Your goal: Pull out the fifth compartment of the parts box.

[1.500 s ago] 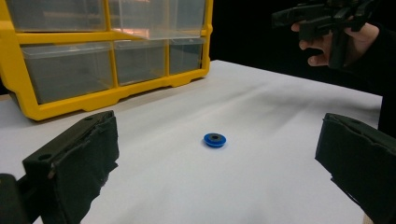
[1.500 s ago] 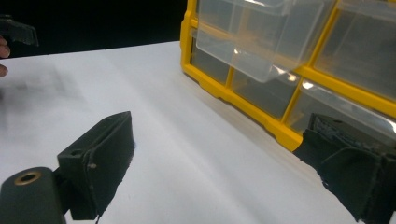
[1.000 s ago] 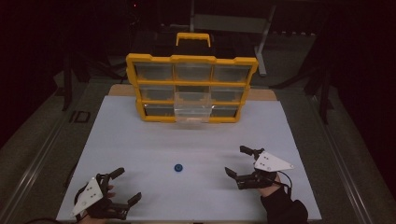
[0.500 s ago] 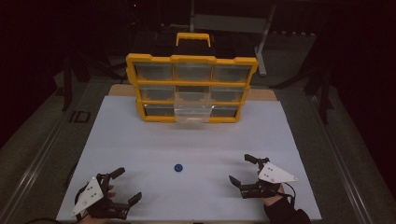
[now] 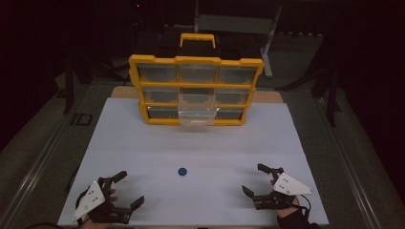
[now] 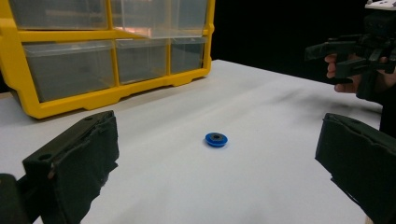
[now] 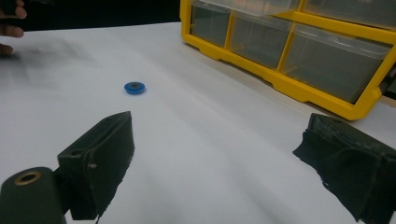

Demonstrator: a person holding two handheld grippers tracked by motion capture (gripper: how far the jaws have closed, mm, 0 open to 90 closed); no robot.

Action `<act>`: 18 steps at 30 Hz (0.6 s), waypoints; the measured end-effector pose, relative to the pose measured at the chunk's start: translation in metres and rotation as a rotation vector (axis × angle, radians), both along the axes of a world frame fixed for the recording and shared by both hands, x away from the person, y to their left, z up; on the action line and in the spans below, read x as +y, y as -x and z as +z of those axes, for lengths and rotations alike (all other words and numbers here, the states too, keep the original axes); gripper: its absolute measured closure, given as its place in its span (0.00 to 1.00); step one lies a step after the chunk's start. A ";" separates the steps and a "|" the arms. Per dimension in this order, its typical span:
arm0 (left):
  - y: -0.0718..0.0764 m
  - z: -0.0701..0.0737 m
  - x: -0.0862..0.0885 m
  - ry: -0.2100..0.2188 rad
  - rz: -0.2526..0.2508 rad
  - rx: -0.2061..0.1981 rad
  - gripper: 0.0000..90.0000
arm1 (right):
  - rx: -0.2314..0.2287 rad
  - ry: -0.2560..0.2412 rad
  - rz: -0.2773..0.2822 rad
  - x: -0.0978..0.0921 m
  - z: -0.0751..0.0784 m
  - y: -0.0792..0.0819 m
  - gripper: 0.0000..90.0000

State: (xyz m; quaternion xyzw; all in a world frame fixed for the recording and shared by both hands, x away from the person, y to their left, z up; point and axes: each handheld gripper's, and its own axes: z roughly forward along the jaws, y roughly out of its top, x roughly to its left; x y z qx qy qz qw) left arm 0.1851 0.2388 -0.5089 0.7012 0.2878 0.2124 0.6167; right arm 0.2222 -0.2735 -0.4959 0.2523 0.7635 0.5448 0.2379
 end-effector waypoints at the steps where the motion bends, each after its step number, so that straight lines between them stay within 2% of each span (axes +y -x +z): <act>1: 0.000 0.000 0.000 0.000 0.000 0.000 0.00 | -0.002 0.004 0.004 0.000 0.000 0.000 0.10; 15: -0.001 -0.001 0.000 -0.011 0.009 0.014 0.00 | 0.018 -0.008 -0.010 0.001 -0.003 -0.003 0.10; 18: -0.001 -0.001 -0.001 -0.018 0.010 0.004 0.00 | 0.024 -0.023 -0.013 0.000 -0.003 -0.003 0.10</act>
